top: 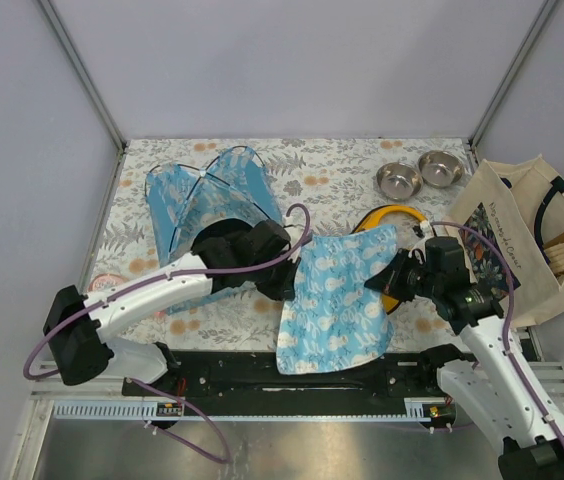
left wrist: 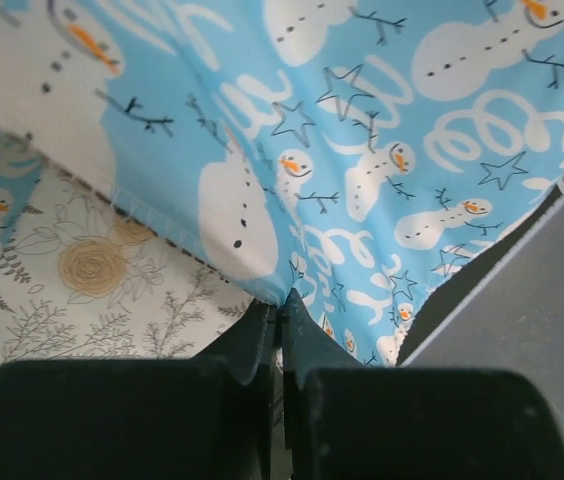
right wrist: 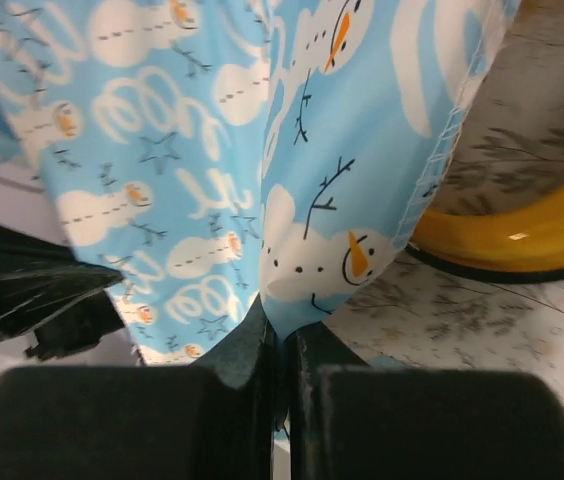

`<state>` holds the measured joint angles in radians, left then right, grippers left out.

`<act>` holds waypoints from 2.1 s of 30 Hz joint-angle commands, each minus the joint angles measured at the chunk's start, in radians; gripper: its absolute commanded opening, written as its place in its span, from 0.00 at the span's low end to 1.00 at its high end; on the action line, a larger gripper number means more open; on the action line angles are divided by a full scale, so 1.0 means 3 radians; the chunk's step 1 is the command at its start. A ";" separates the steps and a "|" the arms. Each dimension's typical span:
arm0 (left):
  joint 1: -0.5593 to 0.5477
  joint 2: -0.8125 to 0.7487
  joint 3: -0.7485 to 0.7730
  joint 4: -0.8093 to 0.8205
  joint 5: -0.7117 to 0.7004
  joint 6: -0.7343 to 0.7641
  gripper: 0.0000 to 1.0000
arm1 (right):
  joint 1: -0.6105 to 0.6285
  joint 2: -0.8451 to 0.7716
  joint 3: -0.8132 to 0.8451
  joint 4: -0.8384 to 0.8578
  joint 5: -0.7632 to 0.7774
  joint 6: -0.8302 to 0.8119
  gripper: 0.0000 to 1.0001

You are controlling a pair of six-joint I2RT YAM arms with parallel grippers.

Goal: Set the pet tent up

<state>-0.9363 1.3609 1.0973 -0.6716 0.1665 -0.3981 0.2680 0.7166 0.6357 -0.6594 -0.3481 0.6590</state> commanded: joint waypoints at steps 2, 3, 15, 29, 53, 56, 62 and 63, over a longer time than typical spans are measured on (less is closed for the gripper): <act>-0.0192 -0.0384 0.0116 0.0183 -0.0023 -0.0191 0.00 | 0.0220 -0.0180 0.0074 0.0520 -0.1002 0.0135 0.00; -0.0243 -0.0450 0.0086 0.0158 -0.0084 -0.0247 0.00 | 0.0338 -0.0175 0.0090 0.0536 -0.0962 0.0130 0.00; -0.0898 -0.1713 -0.0829 -0.0246 -0.1040 -0.1571 0.00 | 0.2255 0.0551 0.0458 0.0853 -0.0057 0.0212 0.00; -0.0944 -0.2455 -0.0427 -0.1432 -0.1838 -0.1644 0.00 | 0.3202 0.1849 0.1745 0.1109 0.0342 -0.0187 0.00; 0.0625 -0.1873 -0.1080 0.0009 -0.0402 -0.0693 0.00 | 0.3223 0.2862 0.2565 0.0920 0.0971 -0.0596 0.00; 0.0809 -0.1811 -0.1193 0.0019 -0.0392 -0.0703 0.00 | 0.3218 0.3056 0.2626 0.0945 0.1038 -0.0754 0.00; 0.1254 -0.1770 -0.1316 -0.0011 -0.0300 -0.0662 0.00 | 0.3208 0.3425 0.2902 0.0935 0.1145 -0.0898 0.00; 0.1346 -0.1740 -0.1316 -0.0016 -0.0279 -0.0652 0.00 | 0.3192 0.3455 0.2948 0.0910 0.1256 -0.0832 0.00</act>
<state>-0.6155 0.8246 0.7040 -0.7872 0.0406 -0.6163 1.2106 1.7237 1.4292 -0.4397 0.0219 0.4076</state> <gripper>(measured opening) 0.025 0.049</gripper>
